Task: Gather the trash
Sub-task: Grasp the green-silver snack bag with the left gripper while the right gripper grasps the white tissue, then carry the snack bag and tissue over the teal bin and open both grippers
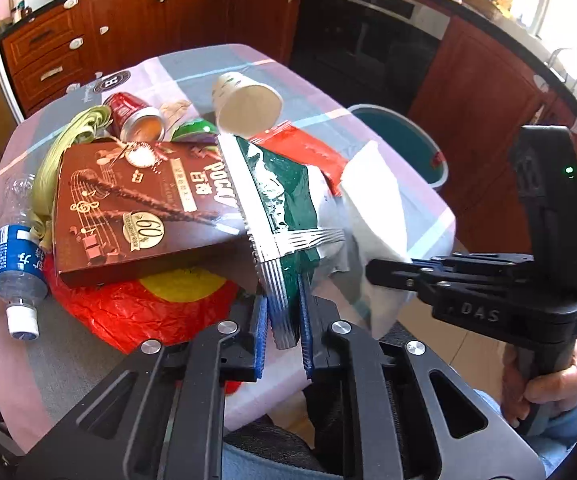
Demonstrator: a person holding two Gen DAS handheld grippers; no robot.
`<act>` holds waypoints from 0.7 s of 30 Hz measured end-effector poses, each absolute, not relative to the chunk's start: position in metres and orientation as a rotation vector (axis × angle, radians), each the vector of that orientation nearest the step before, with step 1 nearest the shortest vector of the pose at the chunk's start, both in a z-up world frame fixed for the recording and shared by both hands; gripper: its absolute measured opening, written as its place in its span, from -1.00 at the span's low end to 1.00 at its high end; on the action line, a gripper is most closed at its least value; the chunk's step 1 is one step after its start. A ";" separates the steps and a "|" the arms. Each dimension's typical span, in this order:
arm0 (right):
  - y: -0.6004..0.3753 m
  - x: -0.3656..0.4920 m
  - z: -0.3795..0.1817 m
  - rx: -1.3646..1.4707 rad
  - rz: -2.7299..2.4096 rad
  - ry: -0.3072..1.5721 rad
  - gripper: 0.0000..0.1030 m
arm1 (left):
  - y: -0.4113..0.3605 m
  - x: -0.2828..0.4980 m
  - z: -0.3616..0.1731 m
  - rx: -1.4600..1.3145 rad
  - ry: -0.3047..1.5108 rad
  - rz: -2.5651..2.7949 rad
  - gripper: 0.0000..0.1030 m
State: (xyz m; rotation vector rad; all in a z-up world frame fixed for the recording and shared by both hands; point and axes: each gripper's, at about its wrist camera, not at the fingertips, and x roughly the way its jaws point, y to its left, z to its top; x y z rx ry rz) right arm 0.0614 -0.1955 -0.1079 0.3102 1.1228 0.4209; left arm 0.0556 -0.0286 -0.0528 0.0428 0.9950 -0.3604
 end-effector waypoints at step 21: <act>-0.356 0.115 -0.040 0.502 0.237 0.897 -0.83 | -0.145 0.122 0.035 0.170 0.813 -0.601 -0.81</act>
